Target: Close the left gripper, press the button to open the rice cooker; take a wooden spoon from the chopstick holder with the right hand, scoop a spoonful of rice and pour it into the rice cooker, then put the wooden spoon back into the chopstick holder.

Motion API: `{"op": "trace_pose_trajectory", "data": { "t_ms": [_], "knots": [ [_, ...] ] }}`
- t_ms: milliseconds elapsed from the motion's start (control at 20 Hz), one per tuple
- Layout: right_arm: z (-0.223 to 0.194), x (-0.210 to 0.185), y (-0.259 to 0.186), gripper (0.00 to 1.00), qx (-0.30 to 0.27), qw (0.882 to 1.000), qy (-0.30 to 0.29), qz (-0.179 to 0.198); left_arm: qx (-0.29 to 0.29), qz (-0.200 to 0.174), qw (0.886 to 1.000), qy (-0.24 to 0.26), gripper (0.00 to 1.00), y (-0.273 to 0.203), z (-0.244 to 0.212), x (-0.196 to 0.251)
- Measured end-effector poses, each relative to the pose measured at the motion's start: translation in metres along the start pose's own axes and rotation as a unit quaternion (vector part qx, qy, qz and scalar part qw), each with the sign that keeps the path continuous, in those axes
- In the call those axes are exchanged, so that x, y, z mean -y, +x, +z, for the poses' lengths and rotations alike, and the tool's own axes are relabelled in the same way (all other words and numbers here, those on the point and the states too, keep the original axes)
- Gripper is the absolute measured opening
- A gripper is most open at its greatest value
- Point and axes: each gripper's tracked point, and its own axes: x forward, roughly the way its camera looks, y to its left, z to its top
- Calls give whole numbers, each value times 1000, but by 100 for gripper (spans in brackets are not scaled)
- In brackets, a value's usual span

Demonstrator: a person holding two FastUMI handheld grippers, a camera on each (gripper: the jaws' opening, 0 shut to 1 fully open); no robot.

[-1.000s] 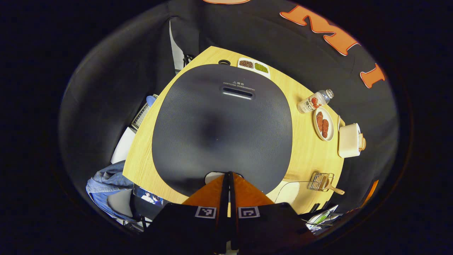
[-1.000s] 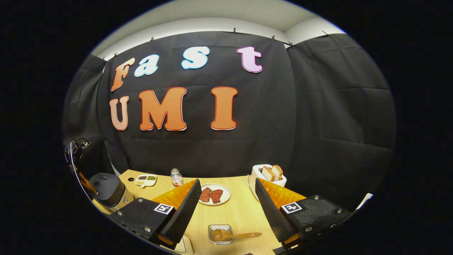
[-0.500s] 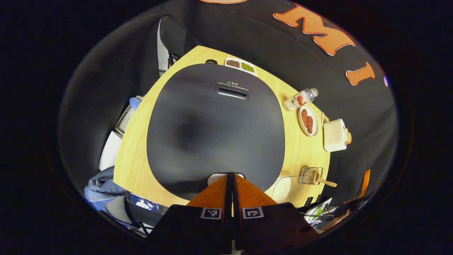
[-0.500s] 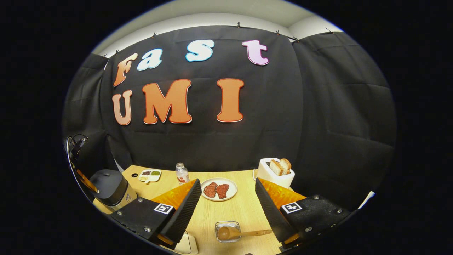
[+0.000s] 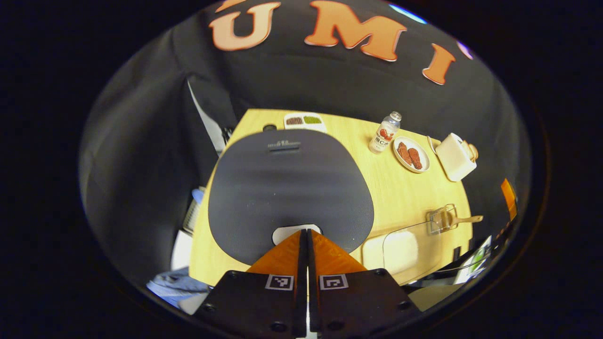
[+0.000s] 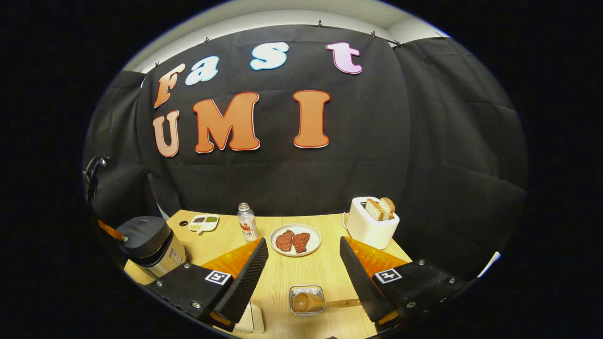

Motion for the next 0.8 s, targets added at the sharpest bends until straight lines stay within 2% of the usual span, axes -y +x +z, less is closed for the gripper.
{"op": "trace_pose_trajectory", "data": {
  "t_ms": [50, 100, 150, 200, 250, 450, 700, 750, 800],
  "knots": [
    [-5, -1, 1, 95, -7, 1000, -6, 3, 33, 13, 999, 16, 6, -5, 18, 0],
    [-9, -2, 1, 95, -11, 1000, -10, 7, 68, 30, 997, 25, 7, -11, 36, -5],
    [-13, -3, 1, 95, -15, 1000, -14, 11, 104, 42, 993, 23, 19, -19, 52, -7],
    [-17, -5, 1, 95, -21, 1000, -16, 15, 134, 58, 989, 18, 0, -28, 68, -12],
    [-20, -6, 2, 95, -24, 999, -19, 20, 164, 72, 984, 13, 10, -37, 85, -20],
    [-25, -2, 6, 95, -27, 999, -31, 25, 244, 126, 961, 20, 10, -80, 122, -35],
    [-33, 8, 9, 95, -36, 999, -28, 24, 348, 142, 926, 29, 10, -148, 153, -20],
    [-34, 9, 10, 95, -37, 999, -26, 23, 357, 135, 924, 32, 12, -162, 152, -9],
    [-35, 11, 11, 95, -38, 999, -25, 23, 365, 131, 921, 37, 25, -169, 149, 2]
  ]
}}
